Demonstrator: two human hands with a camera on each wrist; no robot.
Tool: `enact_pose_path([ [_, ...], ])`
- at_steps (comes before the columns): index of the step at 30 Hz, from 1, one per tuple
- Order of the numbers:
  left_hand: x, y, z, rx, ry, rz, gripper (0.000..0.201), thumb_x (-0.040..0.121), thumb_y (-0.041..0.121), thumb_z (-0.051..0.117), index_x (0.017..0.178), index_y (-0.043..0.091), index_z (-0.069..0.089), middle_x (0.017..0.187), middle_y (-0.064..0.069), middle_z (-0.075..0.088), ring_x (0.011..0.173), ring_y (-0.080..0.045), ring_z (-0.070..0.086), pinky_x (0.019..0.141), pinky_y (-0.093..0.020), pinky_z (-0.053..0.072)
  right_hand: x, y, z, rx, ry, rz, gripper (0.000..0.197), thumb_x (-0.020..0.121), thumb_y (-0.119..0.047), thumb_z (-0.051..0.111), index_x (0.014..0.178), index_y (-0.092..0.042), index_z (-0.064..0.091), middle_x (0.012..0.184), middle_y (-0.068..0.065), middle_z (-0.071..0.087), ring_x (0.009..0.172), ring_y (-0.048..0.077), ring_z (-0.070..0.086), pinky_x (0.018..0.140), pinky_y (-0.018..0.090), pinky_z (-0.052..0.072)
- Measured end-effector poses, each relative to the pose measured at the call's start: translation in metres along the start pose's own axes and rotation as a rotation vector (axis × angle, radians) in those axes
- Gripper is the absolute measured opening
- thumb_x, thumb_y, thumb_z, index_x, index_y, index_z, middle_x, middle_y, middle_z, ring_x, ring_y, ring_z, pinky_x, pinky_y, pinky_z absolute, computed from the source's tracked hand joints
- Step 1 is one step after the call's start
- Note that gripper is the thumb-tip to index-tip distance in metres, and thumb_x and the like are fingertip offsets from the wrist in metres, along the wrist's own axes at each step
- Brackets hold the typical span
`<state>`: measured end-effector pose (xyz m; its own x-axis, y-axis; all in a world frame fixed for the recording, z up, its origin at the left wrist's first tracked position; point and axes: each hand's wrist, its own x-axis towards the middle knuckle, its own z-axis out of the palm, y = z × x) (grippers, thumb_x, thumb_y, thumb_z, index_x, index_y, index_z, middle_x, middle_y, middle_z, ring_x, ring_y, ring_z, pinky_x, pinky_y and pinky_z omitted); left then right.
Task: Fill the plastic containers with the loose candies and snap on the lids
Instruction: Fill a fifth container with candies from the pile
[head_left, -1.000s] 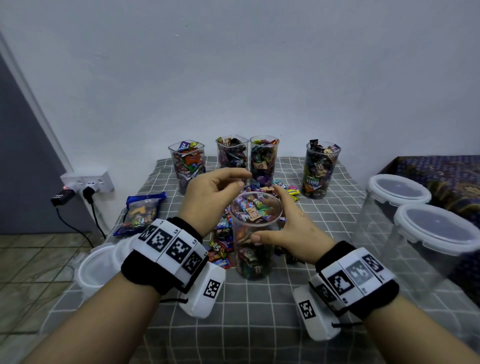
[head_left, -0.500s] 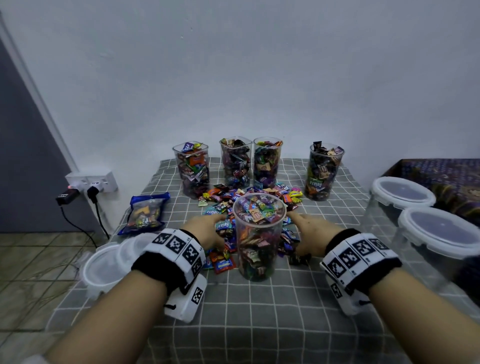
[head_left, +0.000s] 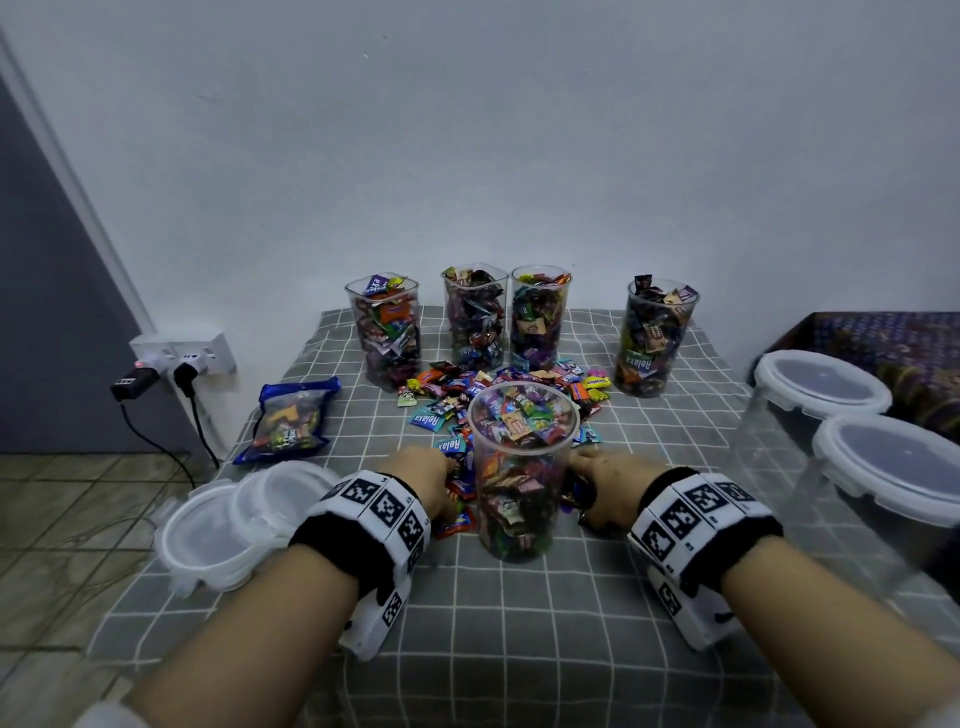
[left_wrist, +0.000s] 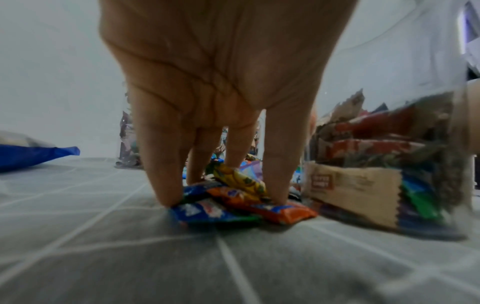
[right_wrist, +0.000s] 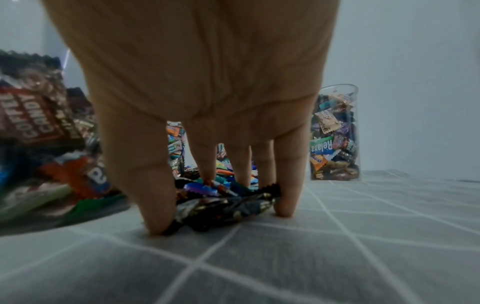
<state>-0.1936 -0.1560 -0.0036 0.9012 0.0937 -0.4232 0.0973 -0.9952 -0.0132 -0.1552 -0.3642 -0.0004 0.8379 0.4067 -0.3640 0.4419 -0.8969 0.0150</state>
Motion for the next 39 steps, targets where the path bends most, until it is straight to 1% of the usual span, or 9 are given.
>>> enact_pose_path([
  [2,0.002,0.000,0.001,-0.002,0.031,-0.001,0.049,0.084,0.029,0.063,0.132,0.024,0.052,0.120,-0.009,0.060,0.110,-0.026,0.057,0.082,-0.032,0.046,0.000,0.000,0.000,0.006,0.016,-0.016,0.066,0.084,-0.027,0.064,0.142,-0.031,0.035,0.143,-0.001,0.039,0.128,0.022,0.042,0.101,0.033,0.040],
  [4,0.002,0.000,0.001,0.007,0.058,-0.002,0.040,0.085,0.028,0.063,0.125,0.023,0.058,0.115,-0.008,0.062,0.106,-0.025,0.058,0.076,-0.030,0.044,0.000,-0.001,0.001,0.016,0.024,-0.020,0.060,0.084,-0.027,0.064,0.138,-0.031,0.041,0.139,0.000,0.043,0.126,0.021,0.043,0.102,0.034,0.041],
  [7,0.000,0.001,0.001,0.028,0.115,0.010,0.034,0.087,0.027,0.059,0.121,0.024,0.062,0.115,-0.007,0.063,0.107,-0.025,0.058,0.078,-0.029,0.044,0.001,-0.002,0.001,0.031,0.042,-0.020,0.055,0.084,-0.027,0.064,0.136,-0.030,0.046,0.135,0.000,0.046,0.124,0.021,0.045,0.101,0.033,0.042],
  [13,-0.002,0.000,0.002,-0.014,0.170,0.018,0.033,0.089,0.027,0.058,0.121,0.034,0.062,0.119,-0.003,0.063,0.109,-0.023,0.058,0.080,-0.028,0.045,0.002,-0.001,0.001,0.037,0.061,-0.002,0.050,0.085,-0.028,0.062,0.133,-0.029,0.048,0.134,0.002,0.046,0.122,0.021,0.046,0.097,0.032,0.044],
  [18,0.000,0.001,0.004,-0.050,0.218,0.018,0.026,0.090,0.032,0.057,0.115,0.035,0.066,0.117,-0.002,0.064,0.108,-0.022,0.058,0.081,-0.029,0.045,0.003,0.000,0.002,0.046,0.076,-0.001,0.042,0.085,-0.024,0.063,0.126,-0.026,0.054,0.127,0.003,0.051,0.116,0.022,0.050,0.093,0.030,0.046],
  [25,-0.001,-0.001,0.002,-0.116,0.273,-0.003,0.027,0.093,0.026,0.053,0.116,0.034,0.064,0.119,-0.003,0.063,0.109,-0.023,0.058,0.081,-0.029,0.045,0.004,0.001,0.001,0.046,0.086,0.018,0.030,0.088,-0.017,0.057,0.118,-0.018,0.058,0.122,0.005,0.058,0.112,0.024,0.055,0.090,0.031,0.048],
  [29,-0.002,-0.002,0.004,-0.170,0.373,-0.003,0.029,0.091,0.025,0.052,0.115,0.035,0.064,0.115,-0.002,0.064,0.105,-0.023,0.059,0.078,-0.030,0.046,0.002,0.001,0.000,0.053,0.096,0.028,0.030,0.090,-0.014,0.053,0.119,-0.017,0.057,0.119,0.006,0.061,0.109,0.025,0.057,0.084,0.030,0.047],
  [33,-0.005,-0.002,0.005,-0.222,0.482,-0.033,0.027,0.092,0.025,0.051,0.114,0.035,0.064,0.113,-0.001,0.066,0.105,-0.024,0.059,0.077,-0.028,0.045,0.001,0.002,-0.001,0.059,0.119,0.044,0.025,0.089,-0.008,0.048,0.112,-0.013,0.057,0.116,0.010,0.061,0.107,0.027,0.057,0.076,0.028,0.042],
  [39,-0.009,-0.013,0.002,-0.469,0.597,-0.043,0.021,0.091,0.030,0.057,0.110,0.029,0.067,0.105,-0.002,0.070,0.099,-0.021,0.061,0.077,-0.027,0.045,-0.004,0.002,-0.004,0.099,0.155,0.079,0.028,0.093,-0.010,0.047,0.118,-0.014,0.057,0.118,0.009,0.060,0.109,0.024,0.057,0.084,0.029,0.047],
])
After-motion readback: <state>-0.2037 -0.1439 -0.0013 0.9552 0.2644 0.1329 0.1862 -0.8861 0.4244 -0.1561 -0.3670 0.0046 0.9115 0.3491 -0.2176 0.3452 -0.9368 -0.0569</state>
